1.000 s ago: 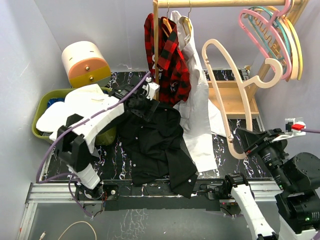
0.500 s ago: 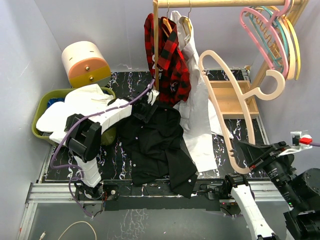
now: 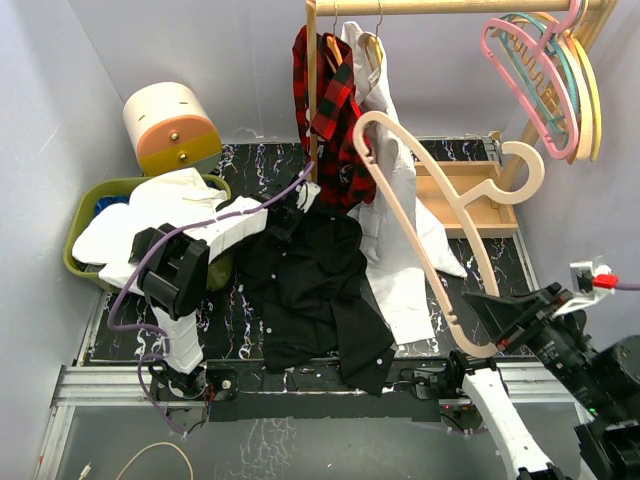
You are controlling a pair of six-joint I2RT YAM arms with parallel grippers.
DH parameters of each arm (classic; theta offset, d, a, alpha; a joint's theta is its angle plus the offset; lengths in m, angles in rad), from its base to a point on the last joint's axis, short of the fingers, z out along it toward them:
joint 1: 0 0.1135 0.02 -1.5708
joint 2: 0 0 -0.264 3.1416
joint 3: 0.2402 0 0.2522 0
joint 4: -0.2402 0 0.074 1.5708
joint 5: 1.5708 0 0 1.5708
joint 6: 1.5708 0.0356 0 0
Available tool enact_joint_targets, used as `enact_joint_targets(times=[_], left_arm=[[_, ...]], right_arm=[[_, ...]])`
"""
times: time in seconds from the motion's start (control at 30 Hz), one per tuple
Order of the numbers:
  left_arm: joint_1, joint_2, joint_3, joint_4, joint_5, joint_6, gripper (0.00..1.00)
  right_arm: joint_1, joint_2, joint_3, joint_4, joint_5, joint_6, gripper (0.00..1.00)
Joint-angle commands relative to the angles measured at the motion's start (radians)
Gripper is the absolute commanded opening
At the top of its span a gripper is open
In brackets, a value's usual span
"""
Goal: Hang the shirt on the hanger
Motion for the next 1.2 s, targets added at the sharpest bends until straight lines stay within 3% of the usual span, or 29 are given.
enact_joint_targets(times=[0.0, 0.27, 0.53, 0.77, 1.17], left_arm=[[0.001, -0.14, 0.072, -0.036, -0.022, 0.013, 0.0], [0.001, -0.214, 0.165, -0.146, -0.022, 0.022, 0.0], [-0.001, -0.256, 0.164, -0.183, -0.034, 0.03, 0.0], [0.001, -0.22, 0.268, -0.243, -0.01, 0.025, 0.0], [-0.027, -0.16, 0.412, -0.32, 0.031, 0.021, 0.0]], right_arm=[[0.034, 0.01, 0.066, -0.014, -0.131, 0.03, 0.08], [0.002, -0.03, -0.09, -0.085, -0.177, 0.022, 0.08], [-0.056, -0.058, -0.304, -0.025, -0.26, 0.012, 0.08], [-0.076, -0.04, -0.452, 0.05, -0.3, -0.016, 0.08], [-0.095, 0.134, -0.563, 0.421, -0.318, -0.041, 0.08]])
